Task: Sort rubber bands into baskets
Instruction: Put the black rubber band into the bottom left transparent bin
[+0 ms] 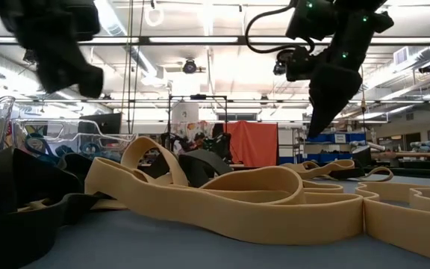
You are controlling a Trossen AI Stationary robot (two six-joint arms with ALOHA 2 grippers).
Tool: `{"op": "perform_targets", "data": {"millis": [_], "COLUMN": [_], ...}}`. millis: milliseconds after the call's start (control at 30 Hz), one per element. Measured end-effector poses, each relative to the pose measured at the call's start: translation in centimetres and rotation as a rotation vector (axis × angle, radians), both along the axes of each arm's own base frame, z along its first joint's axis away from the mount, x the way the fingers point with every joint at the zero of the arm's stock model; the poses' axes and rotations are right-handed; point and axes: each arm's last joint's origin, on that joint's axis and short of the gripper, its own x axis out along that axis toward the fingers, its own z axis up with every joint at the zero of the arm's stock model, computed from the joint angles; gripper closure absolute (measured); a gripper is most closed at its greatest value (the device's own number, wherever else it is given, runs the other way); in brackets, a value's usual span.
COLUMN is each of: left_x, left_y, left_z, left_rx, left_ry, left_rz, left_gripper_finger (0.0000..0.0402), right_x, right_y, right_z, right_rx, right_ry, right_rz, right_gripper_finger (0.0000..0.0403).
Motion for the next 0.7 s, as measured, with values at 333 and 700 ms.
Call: {"op": "perform_targets", "data": {"millis": [333,700], "left_x": [-3.2,-5.4], "left_y": [-0.4,-1.2], "left_z": [1.4,3.4], "left_rx": [-0.082,-0.177], "left_ry": [0.187,0.440], "left_rz": [0.032,0.034], "left_gripper_finger": [0.0401,0.0401], "right_x": [0.0,0.1], "right_y": [0.0,-1.1], "right_z": [0.0,0.1], "right_rx": [-0.052,-0.106], "right_ry": [0.023,0.007], "right_rz": [0.118,0.034], "right_gripper_finger": [0.0257,0.0258]}}
